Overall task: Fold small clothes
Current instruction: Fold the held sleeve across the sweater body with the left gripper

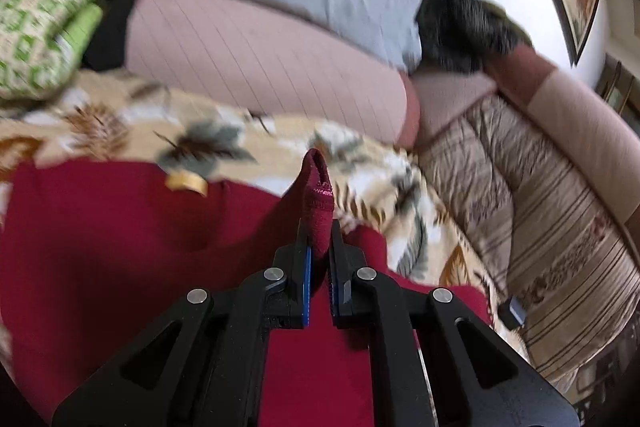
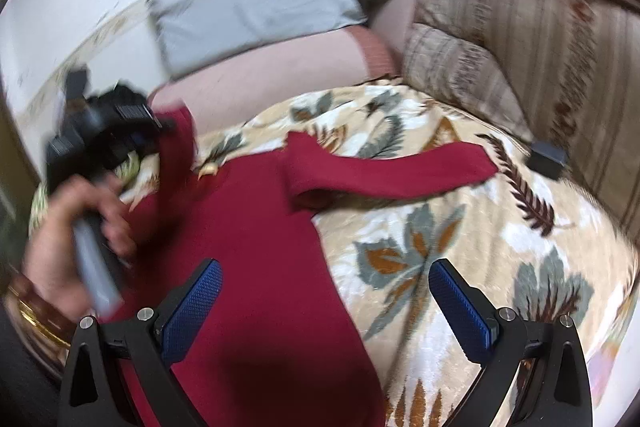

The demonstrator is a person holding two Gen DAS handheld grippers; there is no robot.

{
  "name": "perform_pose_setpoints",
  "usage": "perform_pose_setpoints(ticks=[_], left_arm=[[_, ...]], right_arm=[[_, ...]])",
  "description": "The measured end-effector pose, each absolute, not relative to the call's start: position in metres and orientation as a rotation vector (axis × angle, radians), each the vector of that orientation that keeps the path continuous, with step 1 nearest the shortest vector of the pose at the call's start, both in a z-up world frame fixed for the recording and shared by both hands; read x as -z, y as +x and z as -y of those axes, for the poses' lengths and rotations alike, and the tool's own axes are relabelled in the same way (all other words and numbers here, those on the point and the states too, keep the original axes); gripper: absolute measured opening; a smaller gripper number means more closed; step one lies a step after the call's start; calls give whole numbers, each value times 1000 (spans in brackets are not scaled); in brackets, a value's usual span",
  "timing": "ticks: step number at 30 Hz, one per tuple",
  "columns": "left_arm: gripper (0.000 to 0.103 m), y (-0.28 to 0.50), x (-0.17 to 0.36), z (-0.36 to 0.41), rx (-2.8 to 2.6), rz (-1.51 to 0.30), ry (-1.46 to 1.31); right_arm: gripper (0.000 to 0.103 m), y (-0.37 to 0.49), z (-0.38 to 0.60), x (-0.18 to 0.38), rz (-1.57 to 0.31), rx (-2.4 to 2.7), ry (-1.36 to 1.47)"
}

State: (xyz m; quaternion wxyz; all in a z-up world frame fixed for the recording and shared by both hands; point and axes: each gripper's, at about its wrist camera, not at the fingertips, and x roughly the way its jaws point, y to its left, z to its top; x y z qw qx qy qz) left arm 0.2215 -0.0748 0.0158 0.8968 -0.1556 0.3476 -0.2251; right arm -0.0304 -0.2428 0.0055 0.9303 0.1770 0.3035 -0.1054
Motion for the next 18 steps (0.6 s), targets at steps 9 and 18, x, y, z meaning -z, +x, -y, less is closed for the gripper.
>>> perform_pose_setpoints(ticks=[9, 18], left_arm=[[12, 232, 43, 114, 559, -881, -291], [50, 218, 51, 100, 699, -1014, -378]], right_arm=[[102, -29, 249, -6, -607, 201, 387], [102, -30, 248, -5, -605, 203, 386]])
